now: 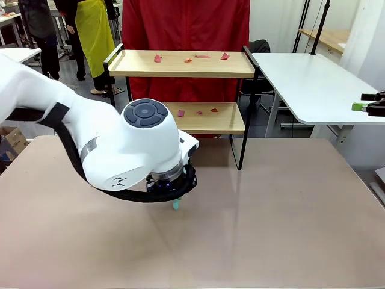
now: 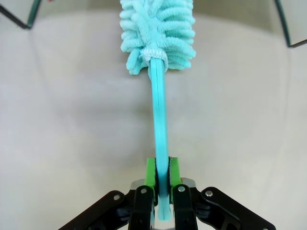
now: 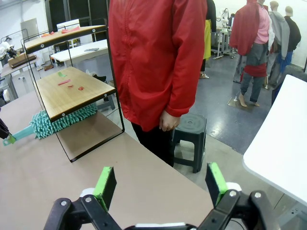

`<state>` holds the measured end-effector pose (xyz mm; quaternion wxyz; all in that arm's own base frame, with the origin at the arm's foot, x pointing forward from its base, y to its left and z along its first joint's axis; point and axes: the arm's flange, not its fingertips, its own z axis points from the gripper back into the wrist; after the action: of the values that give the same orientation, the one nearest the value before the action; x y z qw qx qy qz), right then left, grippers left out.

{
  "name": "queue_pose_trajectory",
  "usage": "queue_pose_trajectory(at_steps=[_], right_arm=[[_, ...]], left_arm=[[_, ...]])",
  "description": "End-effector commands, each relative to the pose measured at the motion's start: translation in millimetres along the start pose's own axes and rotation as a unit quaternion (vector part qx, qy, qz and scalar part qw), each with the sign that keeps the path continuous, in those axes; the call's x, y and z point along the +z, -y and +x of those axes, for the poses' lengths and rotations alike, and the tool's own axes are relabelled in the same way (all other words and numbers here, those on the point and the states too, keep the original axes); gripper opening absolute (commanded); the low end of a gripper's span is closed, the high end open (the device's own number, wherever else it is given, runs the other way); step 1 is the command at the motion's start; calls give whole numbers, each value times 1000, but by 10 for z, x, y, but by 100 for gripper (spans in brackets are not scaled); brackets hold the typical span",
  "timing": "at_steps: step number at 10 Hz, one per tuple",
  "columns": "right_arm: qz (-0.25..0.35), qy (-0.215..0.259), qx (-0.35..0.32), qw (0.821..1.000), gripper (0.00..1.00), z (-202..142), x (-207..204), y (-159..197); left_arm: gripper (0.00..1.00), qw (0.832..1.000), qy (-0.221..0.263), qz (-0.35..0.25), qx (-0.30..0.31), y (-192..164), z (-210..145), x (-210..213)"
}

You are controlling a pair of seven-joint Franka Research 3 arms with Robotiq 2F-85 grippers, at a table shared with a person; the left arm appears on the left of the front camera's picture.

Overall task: Clean the shelf.
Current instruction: Clean the specific section of the Shelf indicated by the human with the Duster.

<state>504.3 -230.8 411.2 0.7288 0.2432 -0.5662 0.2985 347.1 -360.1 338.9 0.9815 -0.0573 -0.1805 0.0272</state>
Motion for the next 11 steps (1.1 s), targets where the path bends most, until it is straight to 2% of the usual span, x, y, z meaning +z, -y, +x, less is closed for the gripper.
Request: queue_pose_trajectory(at_steps=[1,7,9,11], right_arm=[[-7,-6,-6,1000,100,47,-24,-26],[-7,-6,-6,1000,100,47,-24,-26],[-7,-6,-6,1000,100,47,-24,-26],[-7,-6,-6,1000,100,47,-24,-26]], left_arm=[[13,999,-12,29,-1,-421,-25,523],[13,995,-49,83,10,-1050,-37,727],[13,991,-31,126,24,-1161,-70,839],[13,989,-9,145,30,-1172,-152,893]])
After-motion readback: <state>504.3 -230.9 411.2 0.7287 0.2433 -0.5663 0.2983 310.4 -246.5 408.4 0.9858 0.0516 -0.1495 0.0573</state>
